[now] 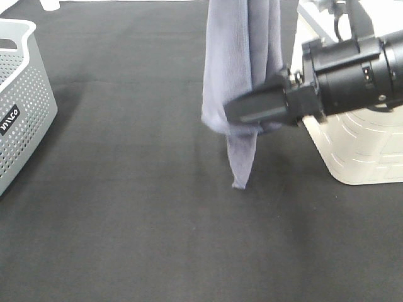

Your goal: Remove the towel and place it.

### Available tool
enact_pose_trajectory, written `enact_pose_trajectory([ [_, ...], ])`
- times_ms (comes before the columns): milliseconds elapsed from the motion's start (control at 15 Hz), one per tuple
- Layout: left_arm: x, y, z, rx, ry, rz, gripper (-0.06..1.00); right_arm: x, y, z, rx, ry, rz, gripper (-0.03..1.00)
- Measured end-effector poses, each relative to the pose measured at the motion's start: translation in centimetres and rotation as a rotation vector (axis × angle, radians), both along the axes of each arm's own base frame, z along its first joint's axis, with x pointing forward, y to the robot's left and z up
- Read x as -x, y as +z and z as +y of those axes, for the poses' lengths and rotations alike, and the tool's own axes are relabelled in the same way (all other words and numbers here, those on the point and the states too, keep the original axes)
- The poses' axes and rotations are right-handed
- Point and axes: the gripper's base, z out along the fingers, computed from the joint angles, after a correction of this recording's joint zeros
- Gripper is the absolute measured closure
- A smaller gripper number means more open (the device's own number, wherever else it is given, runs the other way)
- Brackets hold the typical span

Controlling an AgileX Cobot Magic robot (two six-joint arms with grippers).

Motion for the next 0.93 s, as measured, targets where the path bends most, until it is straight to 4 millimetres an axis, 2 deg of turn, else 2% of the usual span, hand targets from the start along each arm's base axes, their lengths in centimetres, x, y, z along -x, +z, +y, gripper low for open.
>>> enact_pose_trajectory([
  [133,-0.6,-0.6,1.1,-0.041,0.034,0.055,0.94,-0.2,0.4,-0.3,0.093,-0.001,0.082,0.96],
  [333,-0.9,-1.4,2.1,-0.124,0.073,0.120,0.94,-1.1,2.8,-1.1,0.281,-0.030,0.161,0.96],
  [600,-0.7,-2.4,2.9,-0.189,0.152,0.239,0.94,-3.2,7.9,-2.6,0.496,-0.157,0.132,0.96],
  [933,-1.5,-2.7,4.4,-0.132,0.448,0.352,0.94,-6.7,11.0,-3.4,0.675,-0.215,0.028,0.96],
])
